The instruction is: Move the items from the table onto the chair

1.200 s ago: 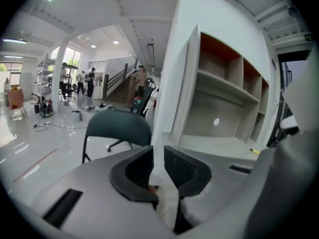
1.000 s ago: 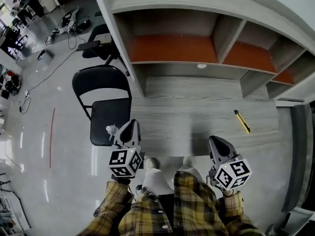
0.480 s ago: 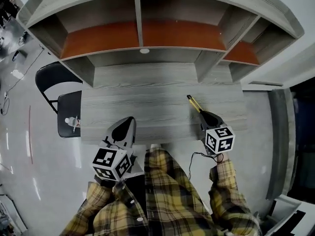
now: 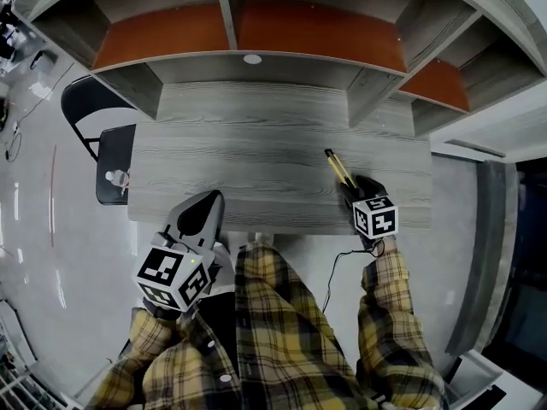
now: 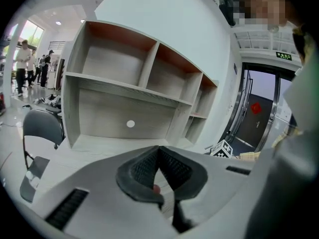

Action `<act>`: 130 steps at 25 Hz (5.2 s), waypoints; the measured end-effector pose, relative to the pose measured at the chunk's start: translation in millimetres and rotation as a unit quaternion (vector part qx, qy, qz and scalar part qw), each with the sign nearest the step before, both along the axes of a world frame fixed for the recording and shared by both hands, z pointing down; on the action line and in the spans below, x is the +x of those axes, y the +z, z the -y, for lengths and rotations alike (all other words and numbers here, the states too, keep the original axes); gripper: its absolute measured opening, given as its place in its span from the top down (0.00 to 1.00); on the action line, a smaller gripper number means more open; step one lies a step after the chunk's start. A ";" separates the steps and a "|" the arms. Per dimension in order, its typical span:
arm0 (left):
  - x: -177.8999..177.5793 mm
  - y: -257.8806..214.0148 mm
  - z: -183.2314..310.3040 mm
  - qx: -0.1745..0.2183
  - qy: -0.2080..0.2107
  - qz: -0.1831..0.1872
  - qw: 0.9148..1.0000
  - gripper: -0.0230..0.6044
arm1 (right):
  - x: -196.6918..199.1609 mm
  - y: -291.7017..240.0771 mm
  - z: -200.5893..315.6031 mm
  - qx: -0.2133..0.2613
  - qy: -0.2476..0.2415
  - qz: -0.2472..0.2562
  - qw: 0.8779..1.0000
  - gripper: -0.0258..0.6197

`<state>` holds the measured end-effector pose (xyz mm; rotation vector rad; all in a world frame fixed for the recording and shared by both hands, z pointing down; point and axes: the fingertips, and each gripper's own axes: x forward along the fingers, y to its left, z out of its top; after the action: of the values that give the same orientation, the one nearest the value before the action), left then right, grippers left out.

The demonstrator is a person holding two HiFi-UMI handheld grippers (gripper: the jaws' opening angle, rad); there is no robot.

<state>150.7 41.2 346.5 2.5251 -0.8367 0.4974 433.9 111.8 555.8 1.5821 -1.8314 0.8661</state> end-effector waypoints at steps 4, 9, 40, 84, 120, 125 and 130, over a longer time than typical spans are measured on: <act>-3.4 4.1 -3.2 -0.007 -0.013 0.002 1.000 0.96 | 6.1 25.2 6.3 -0.028 -0.019 -0.011 0.999 0.68; -8.7 3.7 -2.7 -0.005 -0.025 0.006 1.000 0.96 | 8.2 42.9 6.5 -0.048 -0.020 -0.004 0.999 0.68; -96.6 -4.3 15.5 -0.012 -0.085 -0.049 0.995 0.96 | -99.1 -24.4 29.9 0.002 0.039 0.082 0.996 0.76; -681.6 256.9 40.2 -0.177 -0.400 -0.046 0.898 0.96 | -878.7 267.1 333.5 -0.089 -0.130 0.069 0.985 0.76; -625.9 83.9 138.0 -0.012 -0.320 -0.068 0.945 0.96 | -826.7 -51.9 305.2 0.072 -0.149 0.287 0.944 0.82; -522.4 24.7 145.7 0.034 -0.236 -0.080 0.968 0.96 | -703.5 -177.4 273.5 0.204 -0.124 0.286 0.928 0.88; -389.0 -35.1 139.2 0.082 -0.153 -0.100 0.980 0.96 | -539.1 -252.7 220.6 0.310 -0.056 0.231 0.921 0.91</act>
<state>-238.2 -98.0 311.4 2.4735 -1.2006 0.0759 -105.2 -108.8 303.1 1.6976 -2.7102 0.6747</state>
